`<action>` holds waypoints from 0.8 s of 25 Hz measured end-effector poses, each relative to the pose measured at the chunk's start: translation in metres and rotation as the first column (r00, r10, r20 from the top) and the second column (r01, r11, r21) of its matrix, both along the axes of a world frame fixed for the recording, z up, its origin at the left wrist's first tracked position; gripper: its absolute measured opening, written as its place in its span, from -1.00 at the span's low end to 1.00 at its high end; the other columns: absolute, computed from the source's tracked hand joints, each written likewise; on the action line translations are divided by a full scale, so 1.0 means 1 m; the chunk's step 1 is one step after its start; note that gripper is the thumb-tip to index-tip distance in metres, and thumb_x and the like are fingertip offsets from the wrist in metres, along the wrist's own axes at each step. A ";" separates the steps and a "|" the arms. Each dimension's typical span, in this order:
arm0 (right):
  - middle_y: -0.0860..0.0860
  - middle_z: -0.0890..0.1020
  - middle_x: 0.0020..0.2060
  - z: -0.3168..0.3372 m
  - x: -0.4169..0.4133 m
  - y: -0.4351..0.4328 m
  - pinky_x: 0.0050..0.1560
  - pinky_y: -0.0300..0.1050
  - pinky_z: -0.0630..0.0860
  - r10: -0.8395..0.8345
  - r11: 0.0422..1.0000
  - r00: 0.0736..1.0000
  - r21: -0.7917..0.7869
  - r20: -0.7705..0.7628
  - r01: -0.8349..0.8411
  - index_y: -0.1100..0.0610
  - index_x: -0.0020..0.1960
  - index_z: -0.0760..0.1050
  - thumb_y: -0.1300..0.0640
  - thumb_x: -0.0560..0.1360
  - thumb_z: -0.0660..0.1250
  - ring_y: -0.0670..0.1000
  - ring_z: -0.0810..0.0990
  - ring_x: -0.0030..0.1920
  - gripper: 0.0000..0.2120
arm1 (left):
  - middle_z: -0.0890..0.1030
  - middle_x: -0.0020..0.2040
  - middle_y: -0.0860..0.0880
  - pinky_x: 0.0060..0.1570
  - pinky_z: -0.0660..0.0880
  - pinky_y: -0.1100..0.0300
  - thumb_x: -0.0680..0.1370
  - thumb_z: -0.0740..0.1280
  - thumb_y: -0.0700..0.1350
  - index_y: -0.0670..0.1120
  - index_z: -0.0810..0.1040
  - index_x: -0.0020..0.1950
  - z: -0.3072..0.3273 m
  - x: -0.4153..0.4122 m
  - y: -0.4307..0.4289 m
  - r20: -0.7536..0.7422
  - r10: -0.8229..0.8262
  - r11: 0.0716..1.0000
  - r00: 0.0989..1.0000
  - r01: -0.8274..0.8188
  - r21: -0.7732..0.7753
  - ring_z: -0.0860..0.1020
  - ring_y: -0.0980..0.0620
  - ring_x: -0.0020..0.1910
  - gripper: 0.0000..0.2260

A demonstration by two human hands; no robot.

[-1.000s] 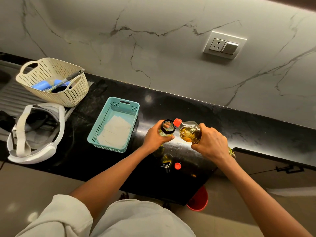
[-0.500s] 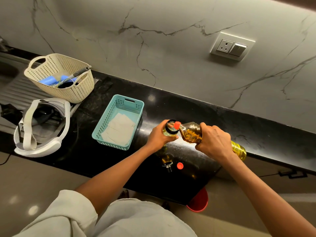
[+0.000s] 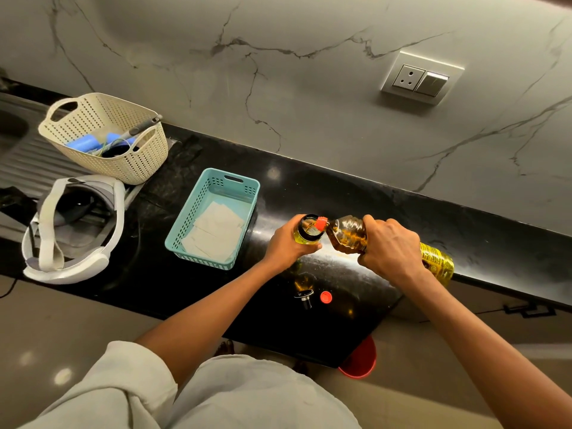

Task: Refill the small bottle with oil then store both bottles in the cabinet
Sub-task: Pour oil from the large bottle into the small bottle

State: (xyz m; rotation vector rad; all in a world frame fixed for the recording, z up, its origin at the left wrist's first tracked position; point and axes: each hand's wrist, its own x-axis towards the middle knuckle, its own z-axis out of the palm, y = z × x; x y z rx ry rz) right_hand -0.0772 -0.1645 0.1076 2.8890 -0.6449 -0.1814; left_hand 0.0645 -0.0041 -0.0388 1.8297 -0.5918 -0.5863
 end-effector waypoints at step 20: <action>0.02 0.67 0.06 0.000 -0.003 -0.004 -0.17 -0.10 0.38 -0.009 0.999 1.000 -0.046 -0.007 0.009 0.04 0.30 0.42 -0.12 0.46 0.57 0.04 0.58 0.00 -0.46 | 0.71 0.21 0.11 0.30 0.62 -0.16 0.40 0.68 0.05 0.11 0.55 0.39 -0.001 -0.003 -0.003 0.000 -0.002 1.000 1.000 0.002 0.023 0.67 0.04 0.23 -0.39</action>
